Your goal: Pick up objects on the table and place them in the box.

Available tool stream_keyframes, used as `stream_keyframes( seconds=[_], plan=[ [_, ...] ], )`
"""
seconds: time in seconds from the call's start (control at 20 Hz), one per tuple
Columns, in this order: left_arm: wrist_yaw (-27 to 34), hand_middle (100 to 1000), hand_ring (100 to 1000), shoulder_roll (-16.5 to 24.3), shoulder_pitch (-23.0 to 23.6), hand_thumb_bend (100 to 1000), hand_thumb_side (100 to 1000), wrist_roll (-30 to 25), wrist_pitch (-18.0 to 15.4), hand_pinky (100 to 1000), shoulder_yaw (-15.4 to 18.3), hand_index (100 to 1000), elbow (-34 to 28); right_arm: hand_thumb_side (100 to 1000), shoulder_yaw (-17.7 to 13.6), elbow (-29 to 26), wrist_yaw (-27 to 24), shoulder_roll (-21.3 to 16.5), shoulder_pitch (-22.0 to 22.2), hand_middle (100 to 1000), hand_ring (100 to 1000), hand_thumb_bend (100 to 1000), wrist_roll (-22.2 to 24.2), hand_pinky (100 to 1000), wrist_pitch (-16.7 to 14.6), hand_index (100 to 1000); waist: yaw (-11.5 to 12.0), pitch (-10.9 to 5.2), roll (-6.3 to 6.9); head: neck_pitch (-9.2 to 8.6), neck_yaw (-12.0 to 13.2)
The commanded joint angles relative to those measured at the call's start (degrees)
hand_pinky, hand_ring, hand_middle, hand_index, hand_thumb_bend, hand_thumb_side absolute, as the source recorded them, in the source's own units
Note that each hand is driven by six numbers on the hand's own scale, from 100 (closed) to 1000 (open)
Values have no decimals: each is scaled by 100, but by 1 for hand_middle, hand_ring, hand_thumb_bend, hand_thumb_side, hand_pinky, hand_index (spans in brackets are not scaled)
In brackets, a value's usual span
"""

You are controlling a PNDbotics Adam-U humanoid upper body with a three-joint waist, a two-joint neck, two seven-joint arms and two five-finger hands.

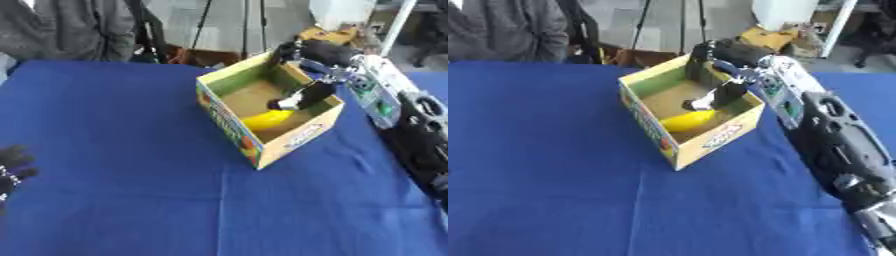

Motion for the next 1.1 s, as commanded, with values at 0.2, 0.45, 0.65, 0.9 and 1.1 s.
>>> stream_keyframes(
  seconds=[0.2,0.45,0.65,0.9,1.1],
  plan=[
    [-9,750,774,89,16,455,1000,72,-32,759,112,665,-49,658,-215,-1361,-1515,-417,597,661,648,208,-627,707,716,737,-157,-125,46,110,89],
    [-8,751,774,74,25,455,1000,142,-57,759,199,663,-57,678,-599,-1601,-1900,-59,1040,608,602,100,-845,695,1095,715,-482,-51,124,93,241],
    [-15,754,774,71,61,455,1000,179,-61,759,224,663,-49,693,-810,-1896,-2213,426,1544,604,599,100,-1153,698,1368,712,-662,-51,157,109,299],
    [-17,754,773,76,111,452,1000,182,-64,759,220,662,-32,713,-845,-2229,-2625,819,2214,602,598,100,-1396,703,1462,721,-805,-106,210,135,374],
    [-20,754,773,89,153,452,1000,176,-71,758,218,662,-17,723,-860,-2524,-2959,992,2704,604,598,100,-1414,705,1449,729,-907,-161,222,159,420]
  ],
)
